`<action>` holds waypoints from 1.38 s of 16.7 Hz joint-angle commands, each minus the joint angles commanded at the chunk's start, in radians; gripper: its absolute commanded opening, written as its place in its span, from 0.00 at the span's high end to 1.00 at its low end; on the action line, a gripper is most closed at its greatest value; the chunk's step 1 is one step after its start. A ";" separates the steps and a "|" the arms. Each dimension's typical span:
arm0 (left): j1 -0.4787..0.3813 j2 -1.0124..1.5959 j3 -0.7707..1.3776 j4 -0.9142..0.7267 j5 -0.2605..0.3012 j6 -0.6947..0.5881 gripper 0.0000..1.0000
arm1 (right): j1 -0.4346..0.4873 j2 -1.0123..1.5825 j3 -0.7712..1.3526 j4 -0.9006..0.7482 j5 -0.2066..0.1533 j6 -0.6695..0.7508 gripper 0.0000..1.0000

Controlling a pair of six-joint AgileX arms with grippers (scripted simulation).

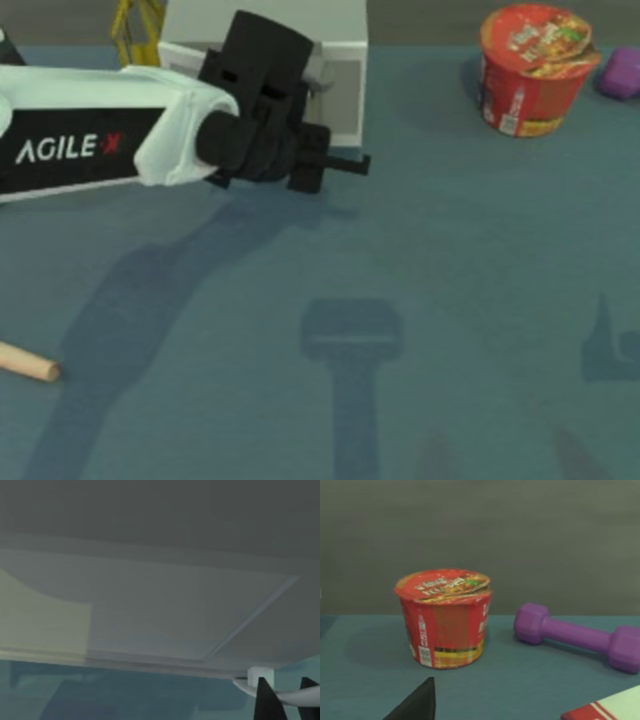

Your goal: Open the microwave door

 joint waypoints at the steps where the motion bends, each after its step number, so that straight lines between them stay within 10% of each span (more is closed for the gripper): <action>1: 0.000 0.000 0.000 0.000 0.000 0.000 1.00 | 0.000 0.000 0.000 0.000 0.000 0.000 0.00; 23: 0.013 -0.026 -0.037 0.016 0.037 0.044 1.00 | 0.000 0.000 0.000 0.000 0.000 0.000 0.00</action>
